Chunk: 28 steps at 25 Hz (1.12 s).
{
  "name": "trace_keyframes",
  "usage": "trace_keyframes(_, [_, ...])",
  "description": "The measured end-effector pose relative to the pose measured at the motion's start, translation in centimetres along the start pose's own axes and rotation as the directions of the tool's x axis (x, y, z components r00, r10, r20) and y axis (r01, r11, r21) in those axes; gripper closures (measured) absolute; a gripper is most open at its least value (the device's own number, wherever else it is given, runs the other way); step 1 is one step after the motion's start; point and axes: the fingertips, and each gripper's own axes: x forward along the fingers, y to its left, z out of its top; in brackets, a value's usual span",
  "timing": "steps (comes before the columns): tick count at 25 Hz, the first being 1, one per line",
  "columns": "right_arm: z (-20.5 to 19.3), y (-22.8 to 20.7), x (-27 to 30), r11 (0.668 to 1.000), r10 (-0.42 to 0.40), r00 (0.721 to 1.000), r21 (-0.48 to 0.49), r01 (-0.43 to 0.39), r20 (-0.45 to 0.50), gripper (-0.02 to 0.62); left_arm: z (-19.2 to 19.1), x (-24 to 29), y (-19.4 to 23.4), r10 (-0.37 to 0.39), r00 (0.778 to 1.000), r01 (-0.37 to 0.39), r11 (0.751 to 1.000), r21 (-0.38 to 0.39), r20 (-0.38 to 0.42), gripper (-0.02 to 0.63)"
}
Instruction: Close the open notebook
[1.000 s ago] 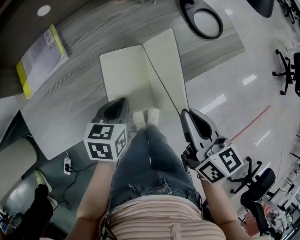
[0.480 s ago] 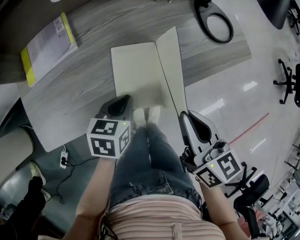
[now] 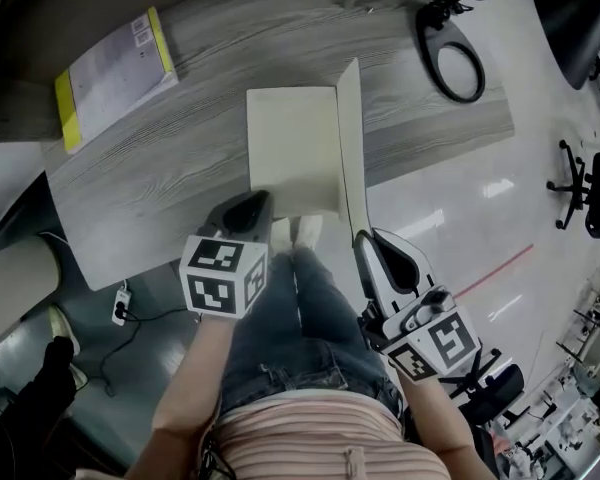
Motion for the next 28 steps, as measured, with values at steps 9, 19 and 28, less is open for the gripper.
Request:
trace_keyframes(9, [-0.8, 1.8, 1.7, 0.996, 0.058, 0.997, -0.058, -0.062, -0.055, 0.575, -0.5, -0.8, 0.9, 0.019, 1.000, -0.018, 0.999, -0.041, 0.015, 0.593])
trace_keyframes(19, [-2.2, 3.5, 3.7, 0.986, 0.128, 0.985, -0.091, -0.139, -0.119, 0.575, -0.9, -1.7, 1.9, 0.029, 0.999, -0.026, 0.994, -0.111, 0.031, 0.593])
trace_keyframes(28, [-4.1, 4.8, 5.7, 0.974, 0.171, 0.966, -0.114, -0.195, -0.196, 0.575, -1.4, -2.8, 3.2, 0.050, 0.998, -0.043, 0.988, -0.147, 0.043, 0.592])
